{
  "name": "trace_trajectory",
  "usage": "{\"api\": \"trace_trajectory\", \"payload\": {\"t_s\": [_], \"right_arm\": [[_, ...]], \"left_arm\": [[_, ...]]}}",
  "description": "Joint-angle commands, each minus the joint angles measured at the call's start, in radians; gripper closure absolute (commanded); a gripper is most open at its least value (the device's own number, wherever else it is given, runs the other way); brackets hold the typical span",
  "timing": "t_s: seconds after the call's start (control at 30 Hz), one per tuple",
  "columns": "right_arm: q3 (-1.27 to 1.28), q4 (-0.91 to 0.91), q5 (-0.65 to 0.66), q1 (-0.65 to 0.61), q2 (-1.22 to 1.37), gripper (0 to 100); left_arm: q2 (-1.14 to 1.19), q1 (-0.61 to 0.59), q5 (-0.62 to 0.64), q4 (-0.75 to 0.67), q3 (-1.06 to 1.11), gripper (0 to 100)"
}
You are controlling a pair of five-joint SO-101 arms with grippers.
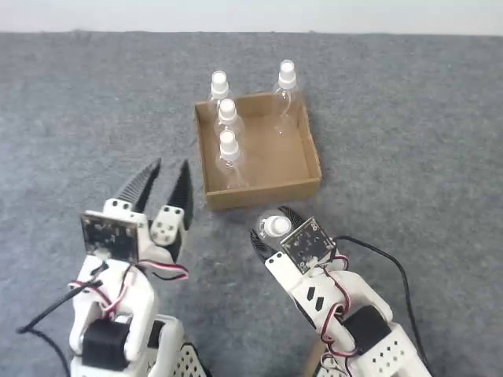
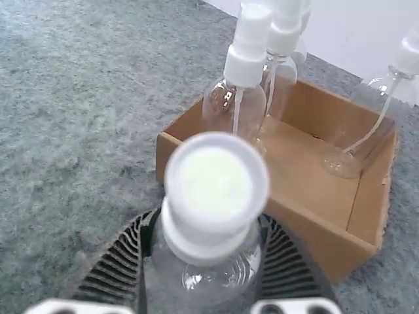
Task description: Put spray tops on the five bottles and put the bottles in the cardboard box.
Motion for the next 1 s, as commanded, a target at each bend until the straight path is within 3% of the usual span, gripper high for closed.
{"api": "trace_trajectory", "payload": {"t_s": [0.0, 0.1, 0.57, 0.8, 0.97], "right_arm": [[-0.063, 0.008, 0.002, 0.012, -0.004, 96.1], [-0.054, 0.008, 0.002, 0.013, -0.004, 96.1], [-0.068, 0.010, 0.002, 0.013, 0.007, 96.1], [-0.184, 0.128, 0.005, 0.013, 0.007, 96.1], [-0.249, 0.165, 0.117, 0.016, 0.008, 96.1]], "left_arm": [[-0.002, -0.124, 0.000, 0.002, 0.035, 87], [-0.002, -0.172, 0.000, 0.002, 0.081, 87], [-0.002, -0.184, -0.003, 0.000, 0.243, 87], [-0.002, -0.184, -0.005, 0.000, 0.271, 87], [-0.002, -0.183, -0.006, -0.029, 0.300, 87]]}}
